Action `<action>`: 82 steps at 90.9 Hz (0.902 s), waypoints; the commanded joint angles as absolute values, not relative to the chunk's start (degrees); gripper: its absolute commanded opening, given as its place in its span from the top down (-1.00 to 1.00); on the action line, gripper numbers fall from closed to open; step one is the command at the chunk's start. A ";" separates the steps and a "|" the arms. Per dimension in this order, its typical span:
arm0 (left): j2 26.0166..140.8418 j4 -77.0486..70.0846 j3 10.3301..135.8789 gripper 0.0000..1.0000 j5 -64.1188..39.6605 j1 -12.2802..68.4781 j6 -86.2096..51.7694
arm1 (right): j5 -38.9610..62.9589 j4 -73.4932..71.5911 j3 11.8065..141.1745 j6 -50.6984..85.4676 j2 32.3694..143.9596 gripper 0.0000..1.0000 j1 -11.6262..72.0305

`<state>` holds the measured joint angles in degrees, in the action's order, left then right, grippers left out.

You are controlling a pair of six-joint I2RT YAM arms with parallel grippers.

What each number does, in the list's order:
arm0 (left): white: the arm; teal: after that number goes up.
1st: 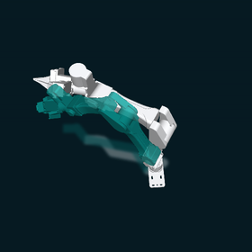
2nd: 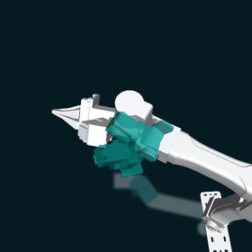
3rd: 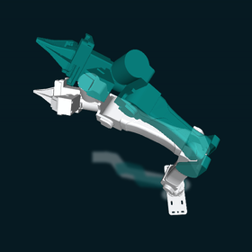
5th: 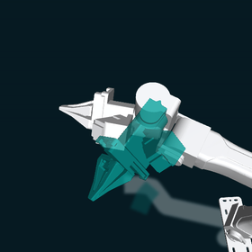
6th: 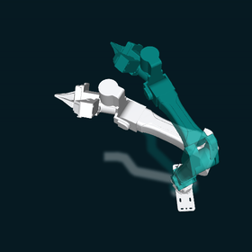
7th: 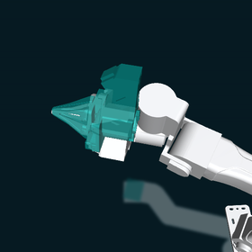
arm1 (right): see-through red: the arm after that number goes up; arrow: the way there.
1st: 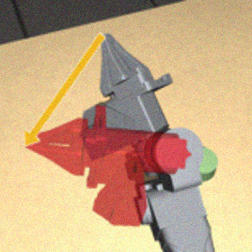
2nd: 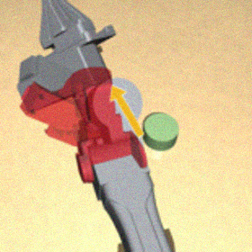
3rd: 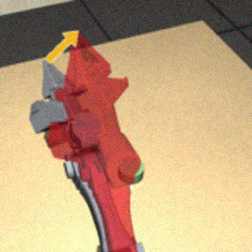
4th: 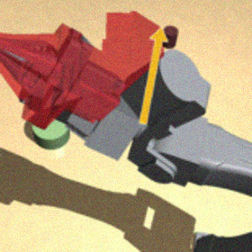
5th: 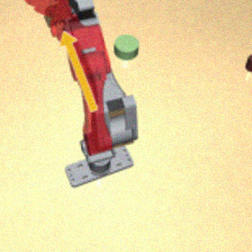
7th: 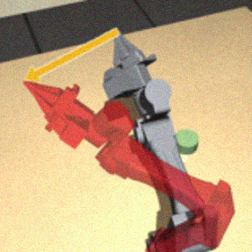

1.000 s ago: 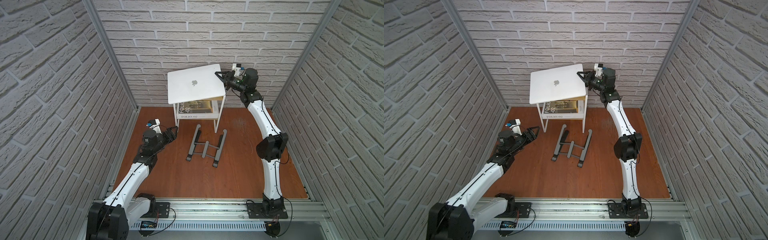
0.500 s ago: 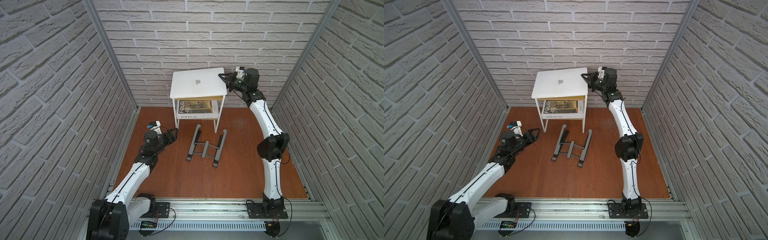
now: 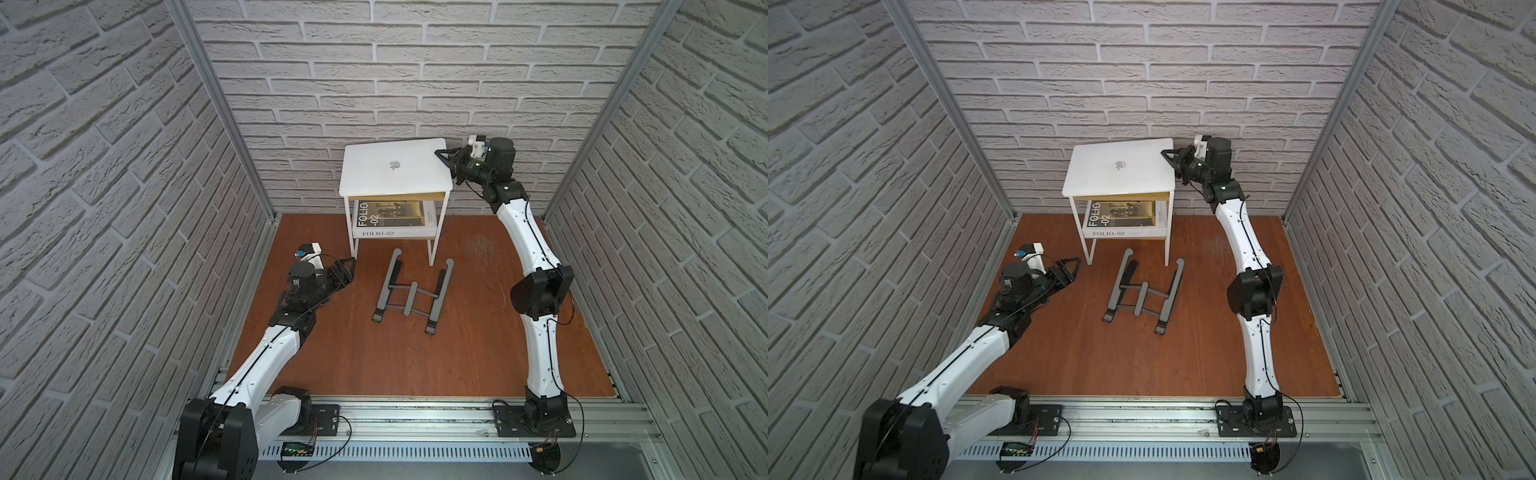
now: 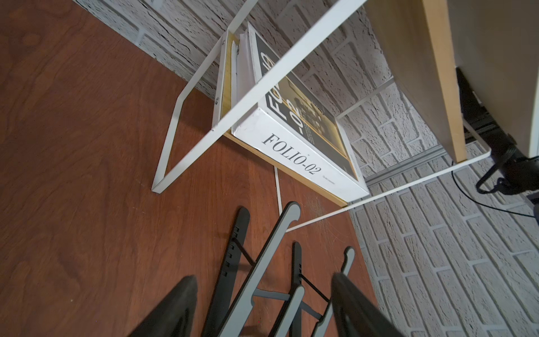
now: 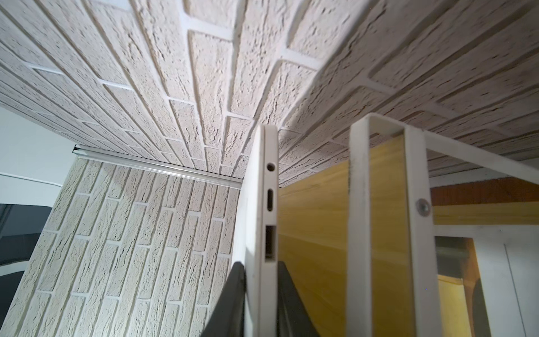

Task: Close the laptop lid and set it aside
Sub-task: Place the laptop on the shelf.

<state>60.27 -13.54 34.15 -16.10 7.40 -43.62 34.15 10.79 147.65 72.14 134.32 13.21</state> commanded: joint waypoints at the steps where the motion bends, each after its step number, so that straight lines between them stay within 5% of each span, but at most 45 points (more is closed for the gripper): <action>1: 59.82 -15.30 33.10 -0.53 -15.96 6.81 -42.26 | 30.14 8.67 150.10 63.79 135.64 0.77 12.47; 44: 60.56 -16.87 31.90 -0.54 -16.35 6.11 -42.27 | 30.97 7.41 152.31 63.59 138.43 -0.06 11.63; 82: 59.85 -16.56 31.80 -0.54 -16.63 6.07 -42.23 | 31.71 7.44 152.27 63.45 139.35 -0.23 12.32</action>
<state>60.36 -13.80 32.71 -16.12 6.39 -43.31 30.57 10.28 151.02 64.49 139.44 10.92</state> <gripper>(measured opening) 0.770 0.611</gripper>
